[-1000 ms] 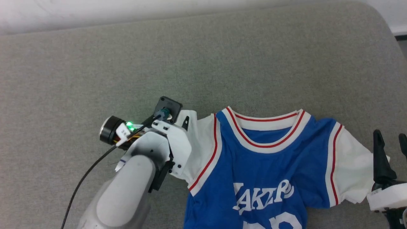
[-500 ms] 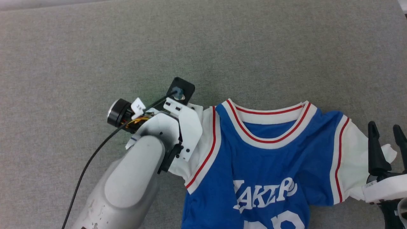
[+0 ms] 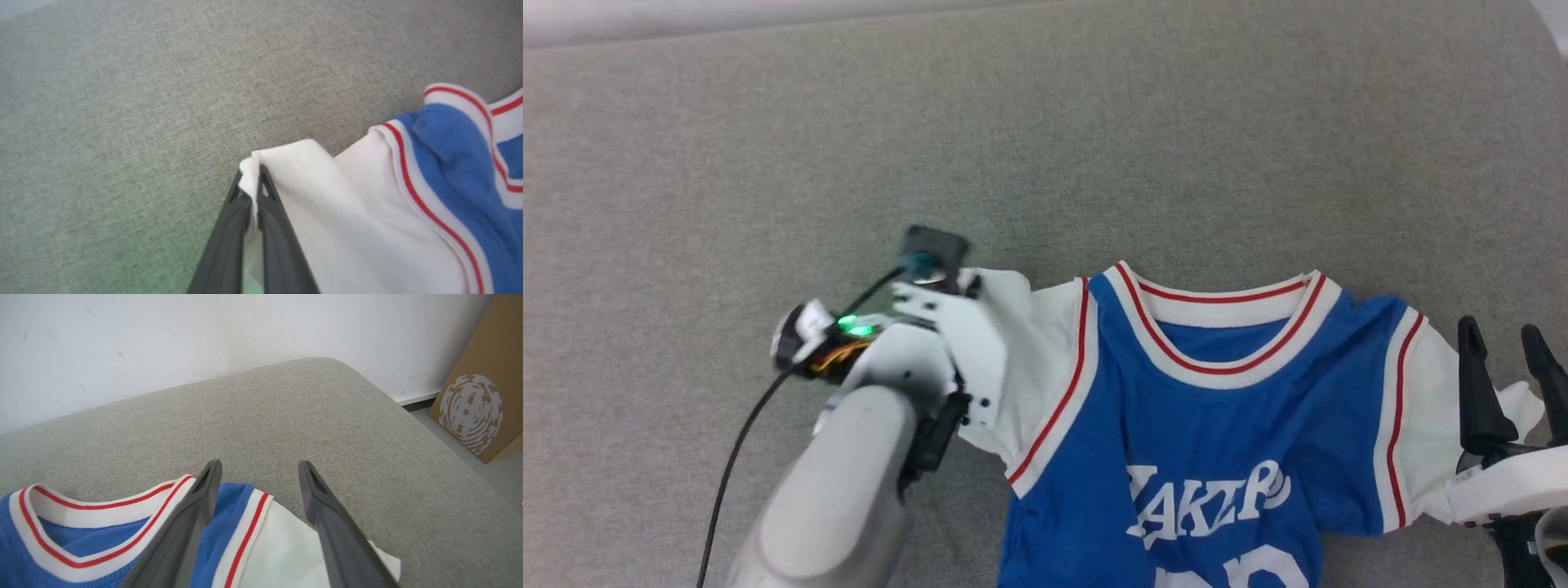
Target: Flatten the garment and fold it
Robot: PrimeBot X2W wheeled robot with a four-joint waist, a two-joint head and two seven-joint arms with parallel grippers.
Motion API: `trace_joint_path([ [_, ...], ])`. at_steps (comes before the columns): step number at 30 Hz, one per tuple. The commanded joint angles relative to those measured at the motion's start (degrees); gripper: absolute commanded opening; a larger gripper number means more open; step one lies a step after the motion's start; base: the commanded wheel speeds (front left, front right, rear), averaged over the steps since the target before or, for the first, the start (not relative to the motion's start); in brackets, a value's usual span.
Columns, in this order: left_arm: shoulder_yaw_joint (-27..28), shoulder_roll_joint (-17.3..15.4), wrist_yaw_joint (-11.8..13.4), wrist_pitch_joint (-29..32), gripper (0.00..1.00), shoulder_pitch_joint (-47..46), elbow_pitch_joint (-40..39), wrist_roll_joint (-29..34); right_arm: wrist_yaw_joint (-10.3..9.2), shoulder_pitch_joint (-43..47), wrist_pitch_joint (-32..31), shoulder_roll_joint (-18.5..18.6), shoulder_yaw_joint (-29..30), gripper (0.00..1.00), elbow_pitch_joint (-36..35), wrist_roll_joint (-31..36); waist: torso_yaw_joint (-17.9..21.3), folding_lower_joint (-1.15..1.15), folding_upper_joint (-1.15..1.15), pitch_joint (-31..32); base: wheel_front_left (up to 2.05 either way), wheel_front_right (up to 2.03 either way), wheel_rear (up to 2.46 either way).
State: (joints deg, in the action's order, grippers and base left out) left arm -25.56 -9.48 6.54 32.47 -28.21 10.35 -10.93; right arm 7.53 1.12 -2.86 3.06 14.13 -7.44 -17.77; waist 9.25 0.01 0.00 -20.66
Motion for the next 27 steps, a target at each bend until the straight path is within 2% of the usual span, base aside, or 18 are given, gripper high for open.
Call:
trace_joint_path([
  [1,2.94,-0.10,2.42,-3.61,0.00,2.91,-1.73,-1.66,-0.04,-0.32,-0.03,-0.18,-0.30,1.00,-0.09,0.32,-0.85,-0.01,0.00,2.18,0.00,0.00,0.00],
  [4,8.34,-0.13,6.02,-9.32,0.00,7.35,-6.79,-4.33,-0.04,0.34,-0.44,-0.18,-0.29,1.00,-0.20,0.58,-1.22,-0.01,0.00,3.95,0.00,0.00,0.00],
  [7,14.81,-1.85,10.75,-13.84,0.00,13.71,-12.69,-5.31,-0.04,1.23,-0.80,-0.18,-0.01,1.00,-0.34,0.76,-1.57,-0.01,0.00,5.38,0.00,0.00,0.00],
  [9,19.30,-3.07,13.96,-15.74,0.00,18.77,-16.56,-5.66,-0.04,1.88,-1.00,-0.18,0.56,1.00,-0.48,0.95,-1.88,-0.01,0.00,6.10,0.00,0.00,0.00],
  [12,24.38,-4.17,17.07,-17.57,0.00,26.37,-20.78,-6.24,-0.04,2.69,-1.87,-0.18,1.45,1.00,-0.64,1.85,-2.43,-0.01,0.00,6.73,0.00,0.00,0.00],
  [14,25.56,-4.69,17.36,-18.03,0.00,30.04,-22.33,-6.50,-0.04,2.94,-2.77,-0.18,1.86,1.00,-0.92,2.87,-2.91,-0.01,0.00,6.94,0.00,0.00,0.00],
  [19,23.96,-2.91,15.96,-19.15,0.00,32.22,-23.68,-8.36,-0.04,2.50,-6.74,1.71,1.43,1.00,-1.18,4.97,-3.96,-0.01,0.00,6.98,0.00,0.00,0.00],
  [27,19.58,-1.66,14.68,-19.64,0.00,28.01,-23.57,-7.01,-0.04,-3.95,-19.37,11.16,-1.22,1.00,5.52,4.13,-4.41,-0.01,0.00,3.88,0.00,0.00,0.00],
])
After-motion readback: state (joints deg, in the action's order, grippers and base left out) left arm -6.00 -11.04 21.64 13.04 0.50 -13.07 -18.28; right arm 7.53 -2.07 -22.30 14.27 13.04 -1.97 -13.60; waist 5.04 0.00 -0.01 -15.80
